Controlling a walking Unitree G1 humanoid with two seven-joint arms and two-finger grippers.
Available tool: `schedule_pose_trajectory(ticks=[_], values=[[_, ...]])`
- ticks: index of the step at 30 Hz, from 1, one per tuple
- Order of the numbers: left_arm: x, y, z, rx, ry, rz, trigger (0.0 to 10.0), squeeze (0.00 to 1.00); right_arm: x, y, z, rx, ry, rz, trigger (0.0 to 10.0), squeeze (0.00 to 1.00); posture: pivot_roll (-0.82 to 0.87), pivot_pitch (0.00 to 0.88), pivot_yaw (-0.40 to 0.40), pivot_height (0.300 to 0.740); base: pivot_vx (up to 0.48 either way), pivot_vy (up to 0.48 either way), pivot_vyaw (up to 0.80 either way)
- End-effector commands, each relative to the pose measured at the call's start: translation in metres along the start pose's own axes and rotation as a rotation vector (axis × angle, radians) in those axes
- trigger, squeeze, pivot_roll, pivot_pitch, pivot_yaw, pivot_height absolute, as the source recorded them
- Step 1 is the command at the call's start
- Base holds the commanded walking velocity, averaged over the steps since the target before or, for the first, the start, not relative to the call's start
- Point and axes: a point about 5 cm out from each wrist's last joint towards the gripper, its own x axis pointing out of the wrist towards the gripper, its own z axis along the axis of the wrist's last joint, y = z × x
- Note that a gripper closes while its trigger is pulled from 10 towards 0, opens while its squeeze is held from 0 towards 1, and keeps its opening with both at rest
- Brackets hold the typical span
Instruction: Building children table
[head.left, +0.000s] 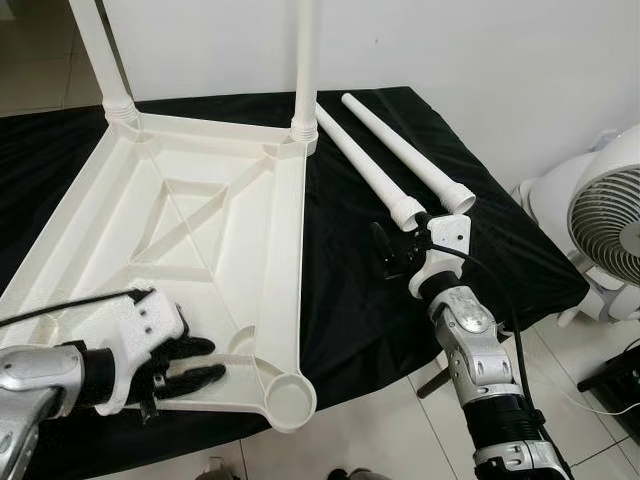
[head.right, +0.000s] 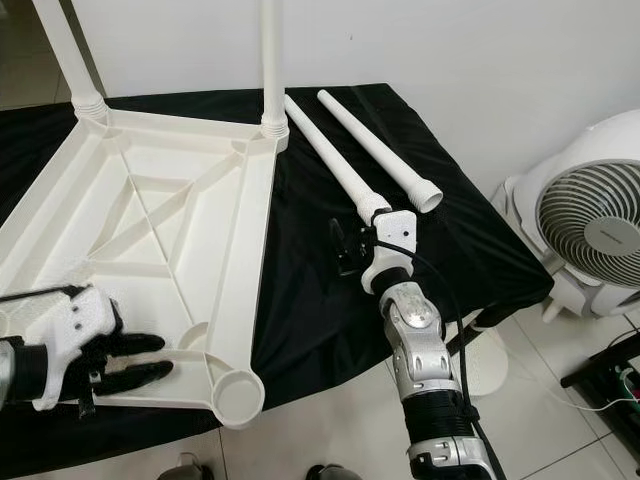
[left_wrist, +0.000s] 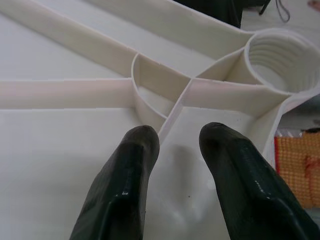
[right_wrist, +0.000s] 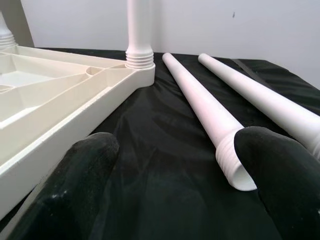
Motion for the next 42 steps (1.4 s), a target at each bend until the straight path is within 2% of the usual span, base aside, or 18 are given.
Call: schedule_pose_trajectory(ticks=[1, 7, 13, 24, 25, 28, 35, 38, 39, 42], values=[[0.008, -0.004, -0.01, -0.029, 0.046, -0.042, 10.0, 0.0, 0.0, 0.0, -0.002, -0.004, 0.002, 0.007, 10.0, 0.0, 0.14, 0.069, -0.079, 0.74, 0.0, 0.0, 0.0], [0.015, 0.004, -0.011, -0.036, 0.053, 0.029, 10.0, 0.0, 0.0, 0.0, -0.001, -0.006, 0.0, 0.007, 10.0, 0.0, 0.13, 0.067, -0.077, 0.74, 0.0, 0.0, 0.0], [0.023, 0.015, -0.006, -0.024, 0.018, 0.109, 10.0, 0.0, 0.0, 0.0, -0.001, -0.005, -0.003, 0.004, 10.0, 0.0, 0.12, 0.063, -0.073, 0.74, 0.0, 0.0, 0.0], [0.039, 0.033, -0.008, 0.043, 0.048, 0.217, 10.0, 0.0, 0.0, 0.0, 0.0, 0.001, -0.008, -0.003, 10.0, 0.0, 0.11, 0.076, -0.07, 0.74, 0.0, 0.0, 0.0], [0.042, 0.042, -0.007, 0.034, 0.039, 0.278, 10.0, 0.0, 0.0, 0.0, 0.0, 0.001, -0.009, -0.004, 10.0, 0.0, 0.1, 0.08, -0.068, 0.74, 0.0, 0.0, 0.0], [0.043, 0.046, -0.005, 0.027, 0.032, 0.305, 10.0, 0.0, 0.0, 0.0, 0.001, 0.002, -0.009, -0.006, 10.0, 0.0, 0.1, 0.08, -0.068, 0.74, 0.0, 0.0, 0.0], [0.05, 0.073, 0.007, 0.034, -0.022, 0.49, 10.0, 0.0, 0.001, -0.001, 0.003, 0.006, -0.014, -0.016, 10.0, 0.0, 0.1, 0.087, -0.068, 0.74, 0.0, 0.0, 0.0], [0.051, 0.075, 0.008, 0.028, -0.029, 0.501, 10.0, 0.0, 0.001, -0.001, 0.003, 0.007, -0.015, -0.017, 10.0, 0.0, 0.1, 0.087, -0.069, 0.74, 0.0, 0.0, 0.0], [0.053, 0.078, 0.011, 0.051, -0.04, 0.521, 10.0, 0.0, 0.001, 0.0, 0.003, 0.009, -0.016, -0.018, 10.0, 0.0, 0.09, 0.088, -0.068, 0.74, 0.0, 0.0, 0.0], [0.053, 0.085, 0.013, 0.037, -0.049, 0.568, 10.0, 0.0, 0.001, 0.002, 0.003, 0.013, -0.018, -0.014, 10.0, 0.0, 0.09, 0.088, -0.068, 0.74, 0.0, 0.0, 0.0]])
